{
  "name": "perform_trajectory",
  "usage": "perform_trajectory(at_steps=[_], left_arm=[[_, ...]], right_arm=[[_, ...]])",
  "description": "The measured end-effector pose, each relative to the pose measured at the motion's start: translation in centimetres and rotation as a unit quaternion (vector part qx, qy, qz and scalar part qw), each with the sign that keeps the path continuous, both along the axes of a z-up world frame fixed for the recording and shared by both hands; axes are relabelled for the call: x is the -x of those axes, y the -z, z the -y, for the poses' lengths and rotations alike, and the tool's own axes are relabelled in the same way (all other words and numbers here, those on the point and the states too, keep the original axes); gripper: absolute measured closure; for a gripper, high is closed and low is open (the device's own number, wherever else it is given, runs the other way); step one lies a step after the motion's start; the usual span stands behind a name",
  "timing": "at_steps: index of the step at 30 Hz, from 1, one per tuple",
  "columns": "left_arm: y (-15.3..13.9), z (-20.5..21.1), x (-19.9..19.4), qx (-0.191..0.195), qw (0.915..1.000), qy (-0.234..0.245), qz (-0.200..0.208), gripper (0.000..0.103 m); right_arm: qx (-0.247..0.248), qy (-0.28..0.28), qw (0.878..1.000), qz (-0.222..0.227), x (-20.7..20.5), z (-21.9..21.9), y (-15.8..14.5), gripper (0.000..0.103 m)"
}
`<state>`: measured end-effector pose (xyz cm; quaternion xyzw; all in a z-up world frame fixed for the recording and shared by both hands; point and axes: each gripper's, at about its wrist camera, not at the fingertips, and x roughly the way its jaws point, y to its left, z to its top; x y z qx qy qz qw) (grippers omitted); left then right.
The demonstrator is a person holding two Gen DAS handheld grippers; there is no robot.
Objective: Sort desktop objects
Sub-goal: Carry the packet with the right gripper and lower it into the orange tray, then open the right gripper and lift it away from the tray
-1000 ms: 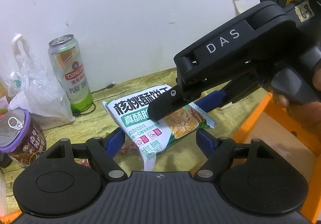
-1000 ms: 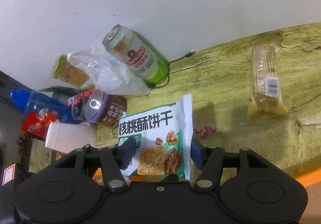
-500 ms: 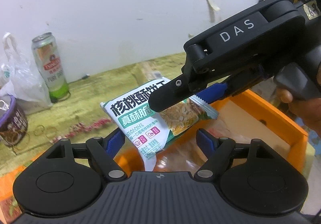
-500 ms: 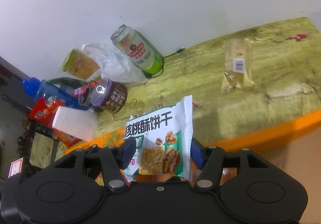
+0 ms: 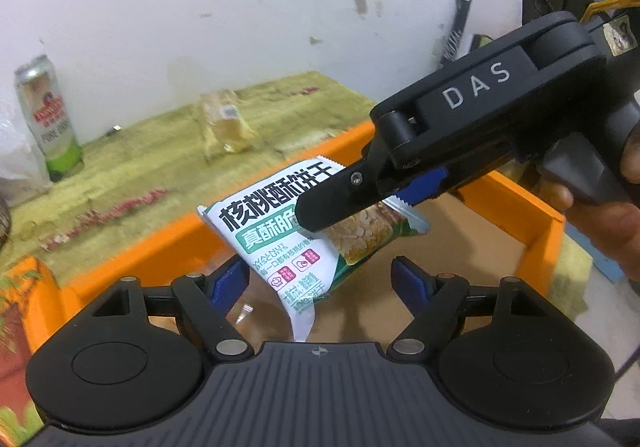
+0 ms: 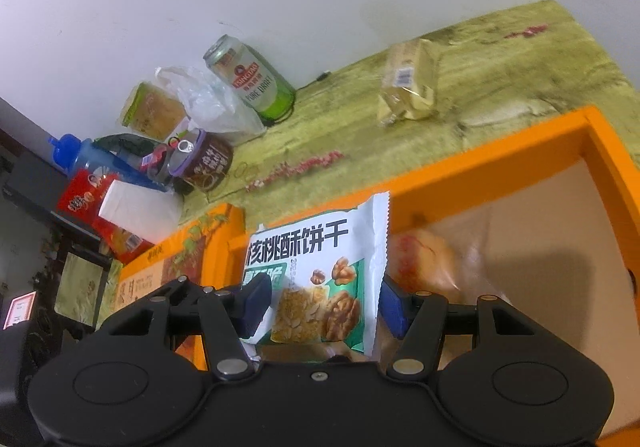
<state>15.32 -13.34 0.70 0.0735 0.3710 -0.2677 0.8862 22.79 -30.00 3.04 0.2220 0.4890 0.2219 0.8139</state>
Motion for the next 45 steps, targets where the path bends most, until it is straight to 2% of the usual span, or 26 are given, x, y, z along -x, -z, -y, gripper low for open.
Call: perform_trajectory(at_steps=[10, 15, 17, 20, 22, 23, 24, 26, 28, 30, 32, 35, 37, 38, 42, 45], left_arm=[[2.3, 3.2, 2.5, 0.004, 0.9984, 0.047, -0.032, 0.024], [2.9, 3.2, 4.0, -0.008, 0.9987, 0.048, -0.017, 0.010], [2.8, 2.4, 4.7, -0.007, 0.9993, 0.035, 0.001, 0.003], [2.2, 1.3, 6.1, 0.011, 0.9997, 0.013, 0.019, 0.002], [1.8, 0.6, 7.1, 0.039, 0.9988, 0.004, 0.030, 0.000], [1.8, 0.4, 7.7, 0.060, 0.9977, 0.004, 0.033, 0.000], [1.9, 0.3, 8.3, 0.078, 0.9964, 0.006, 0.032, 0.000], [2.4, 0.3, 9.2, 0.106, 0.9936, 0.001, 0.037, 0.000], [2.8, 0.1, 9.9, 0.108, 0.9926, -0.017, 0.054, 0.000], [3.0, -0.3, 10.6, 0.088, 0.9916, -0.035, 0.088, 0.000], [2.7, -1.4, 11.3, 0.072, 0.9892, -0.045, 0.119, 0.000], [2.2, -5.0, 12.2, 0.084, 0.9840, -0.074, 0.139, 0.000], [2.1, -7.5, 12.9, 0.086, 0.9809, -0.109, 0.137, 0.000], [2.2, -8.6, 13.1, 0.083, 0.9787, -0.132, 0.134, 0.000], [3.3, -12.0, 13.8, 0.100, 0.9753, -0.169, 0.101, 0.000], [4.3, -13.3, 14.0, 0.152, 0.9712, -0.170, 0.068, 0.000]], right_arm=[[0.020, 0.002, 1.000, 0.011, 3.6, 3.7, 2.1, 0.046], [0.017, -0.008, 1.000, -0.002, 4.3, 5.0, 3.6, 0.046], [0.006, -0.004, 1.000, -0.005, 4.7, 5.7, 4.1, 0.041], [-0.011, 0.004, 1.000, 0.016, 5.7, 6.8, 4.1, 0.034], [-0.035, 0.016, 0.998, 0.042, 6.8, 7.6, 3.8, 0.033], [-0.050, 0.022, 0.997, 0.057, 7.4, 8.0, 3.6, 0.026], [-0.065, 0.028, 0.995, 0.076, 8.3, 8.2, 3.5, 0.017], [-0.082, 0.047, 0.988, 0.118, 10.1, 8.4, 3.5, 0.014], [-0.086, 0.079, 0.980, 0.162, 12.1, 8.7, 3.6, 0.014], [-0.083, 0.131, 0.968, 0.198, 13.8, 9.5, 3.7, 0.014], [-0.065, 0.185, 0.955, 0.223, 14.9, 10.8, 3.2, 0.013], [0.004, 0.249, 0.936, 0.250, 15.5, 12.6, 2.4, 0.012], [0.045, 0.273, 0.929, 0.245, 15.2, 13.5, 2.4, 0.011], [0.044, 0.273, 0.932, 0.235, 14.9, 14.0, 2.7, 0.011], [-0.003, 0.266, 0.949, 0.171, 13.3, 15.4, 5.2, 0.013], [-0.022, 0.255, 0.956, 0.141, 12.1, 15.2, 6.4, 0.012]])
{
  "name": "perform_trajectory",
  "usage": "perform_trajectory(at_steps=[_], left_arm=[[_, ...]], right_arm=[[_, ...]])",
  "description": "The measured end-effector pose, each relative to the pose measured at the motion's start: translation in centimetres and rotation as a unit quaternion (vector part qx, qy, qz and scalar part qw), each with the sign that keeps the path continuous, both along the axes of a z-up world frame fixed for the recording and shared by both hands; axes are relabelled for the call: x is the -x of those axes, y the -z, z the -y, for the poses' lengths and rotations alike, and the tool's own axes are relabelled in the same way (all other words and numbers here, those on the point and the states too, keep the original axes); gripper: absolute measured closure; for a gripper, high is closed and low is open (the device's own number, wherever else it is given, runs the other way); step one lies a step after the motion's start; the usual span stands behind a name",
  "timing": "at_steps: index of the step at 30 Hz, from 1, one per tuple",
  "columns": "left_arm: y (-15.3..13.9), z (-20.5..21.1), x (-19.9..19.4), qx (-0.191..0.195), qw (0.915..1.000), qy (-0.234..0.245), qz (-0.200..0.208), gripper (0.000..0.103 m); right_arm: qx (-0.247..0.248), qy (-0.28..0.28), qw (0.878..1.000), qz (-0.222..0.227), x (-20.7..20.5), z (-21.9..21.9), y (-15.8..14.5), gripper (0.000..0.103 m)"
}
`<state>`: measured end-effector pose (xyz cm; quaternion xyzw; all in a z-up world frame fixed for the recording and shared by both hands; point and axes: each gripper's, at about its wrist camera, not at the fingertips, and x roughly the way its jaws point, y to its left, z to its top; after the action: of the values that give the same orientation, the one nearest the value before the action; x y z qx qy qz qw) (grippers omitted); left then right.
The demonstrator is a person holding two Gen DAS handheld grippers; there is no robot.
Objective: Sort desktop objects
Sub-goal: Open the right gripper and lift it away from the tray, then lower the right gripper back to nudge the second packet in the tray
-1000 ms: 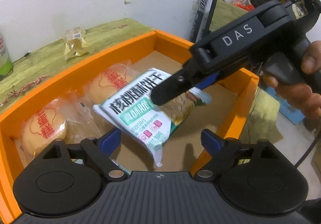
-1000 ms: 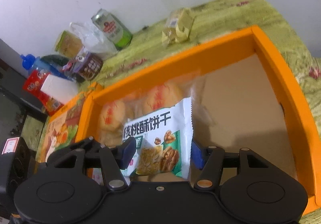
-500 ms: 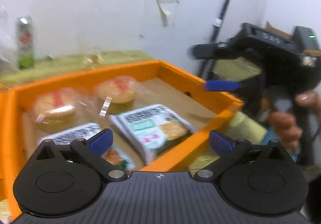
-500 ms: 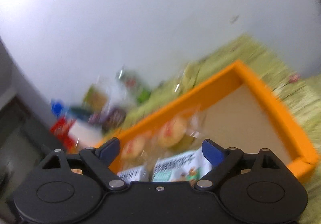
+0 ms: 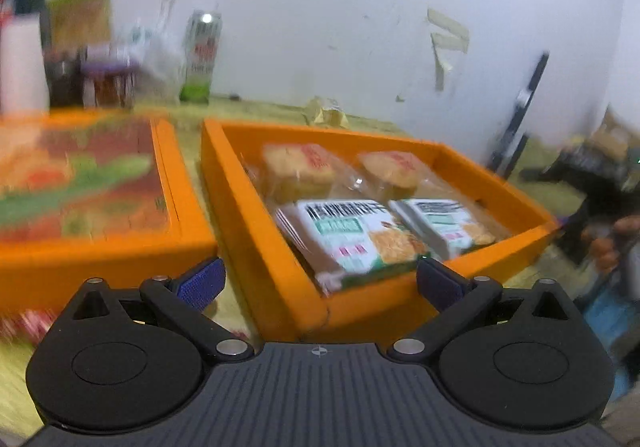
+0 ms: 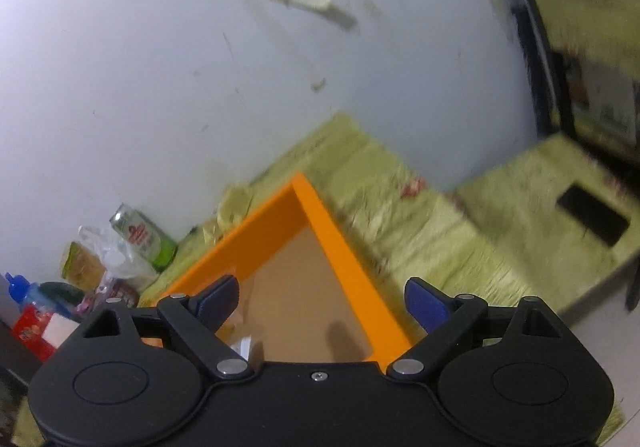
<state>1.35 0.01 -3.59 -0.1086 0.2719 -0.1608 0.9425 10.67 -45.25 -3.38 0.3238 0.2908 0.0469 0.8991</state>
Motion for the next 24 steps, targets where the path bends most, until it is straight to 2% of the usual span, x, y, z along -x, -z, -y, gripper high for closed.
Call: perform_trajectory(at_steps=[3, 17, 24], left_arm=[[0.5, -0.4, -0.2, 0.020, 0.9997, 0.008, -0.007, 0.000], [0.8, -0.6, 0.6, 0.009, 0.9999, 0.012, 0.009, 0.000], [0.6, -1.4, 1.1, 0.021, 0.9996, 0.020, 0.007, 0.000]], right_arm=[[0.019, -0.002, 1.000, -0.005, -0.2, -0.6, -0.2, 0.012], [0.054, -0.023, 0.998, -0.017, 3.1, -2.7, -0.8, 0.010], [0.059, -0.046, 0.997, -0.021, 3.5, -2.7, -0.7, 0.011]])
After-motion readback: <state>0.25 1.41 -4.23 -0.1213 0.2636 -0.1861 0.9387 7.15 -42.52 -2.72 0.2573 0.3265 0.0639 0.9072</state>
